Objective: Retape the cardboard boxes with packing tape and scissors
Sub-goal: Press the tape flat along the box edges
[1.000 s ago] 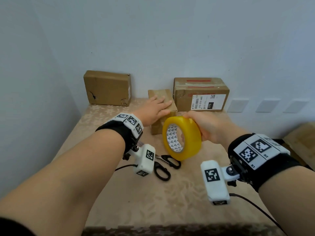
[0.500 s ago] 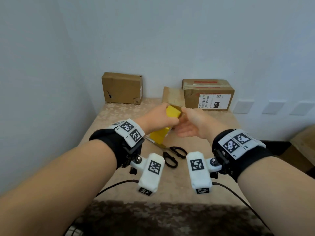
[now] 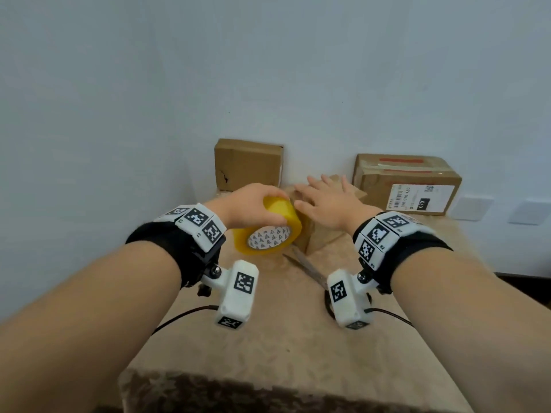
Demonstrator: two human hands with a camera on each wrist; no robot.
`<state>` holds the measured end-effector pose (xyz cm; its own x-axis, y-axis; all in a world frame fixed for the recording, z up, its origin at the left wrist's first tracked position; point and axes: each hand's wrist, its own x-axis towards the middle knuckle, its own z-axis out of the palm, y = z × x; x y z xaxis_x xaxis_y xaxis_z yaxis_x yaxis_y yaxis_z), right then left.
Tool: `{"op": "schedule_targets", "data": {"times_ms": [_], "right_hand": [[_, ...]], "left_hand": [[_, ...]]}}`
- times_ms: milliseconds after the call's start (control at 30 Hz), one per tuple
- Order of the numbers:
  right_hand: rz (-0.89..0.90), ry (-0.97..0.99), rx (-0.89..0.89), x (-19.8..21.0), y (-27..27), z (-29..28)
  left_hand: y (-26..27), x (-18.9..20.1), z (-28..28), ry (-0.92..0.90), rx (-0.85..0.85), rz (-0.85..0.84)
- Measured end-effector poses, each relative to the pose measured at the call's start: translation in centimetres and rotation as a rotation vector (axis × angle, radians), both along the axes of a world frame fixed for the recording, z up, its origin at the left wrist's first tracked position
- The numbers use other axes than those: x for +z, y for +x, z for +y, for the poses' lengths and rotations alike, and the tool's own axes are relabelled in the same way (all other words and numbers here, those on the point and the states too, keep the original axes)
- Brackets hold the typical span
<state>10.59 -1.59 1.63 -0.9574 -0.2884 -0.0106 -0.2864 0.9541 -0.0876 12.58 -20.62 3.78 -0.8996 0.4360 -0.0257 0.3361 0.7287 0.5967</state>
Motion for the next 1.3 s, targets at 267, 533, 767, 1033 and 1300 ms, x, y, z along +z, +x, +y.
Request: {"op": "schedule_targets", "data": {"times_ms": [267, 533, 767, 1033, 1300], "right_hand": [[0.064, -0.084, -0.157, -2.0, -1.8, -1.0], [-0.039, -0.025, -0.358, -1.5, -2.0, 2.0], [-0.056, 0.040, -0.438, -1.6, -0.8, 2.1], [-0.027, 0.112, -0.448, -2.6, -0.5, -0.1], [0.028, 0.160, -0.338, -2.8, -0.3, 1.9]], "left_hand": [[-1.0, -2.0, -2.4, 0.000, 0.053, 0.079], [-1.8, -1.1, -1.6, -0.307, -0.042, 0.094], [-2.0, -0.8, 0.2, -0.532, -0.086, 0.200], [-1.6, -0.7, 0.9, -0.538, -0.126, 0.231], [-1.2, -1.7, 1.6, -0.396, -0.120, 0.268]]}}
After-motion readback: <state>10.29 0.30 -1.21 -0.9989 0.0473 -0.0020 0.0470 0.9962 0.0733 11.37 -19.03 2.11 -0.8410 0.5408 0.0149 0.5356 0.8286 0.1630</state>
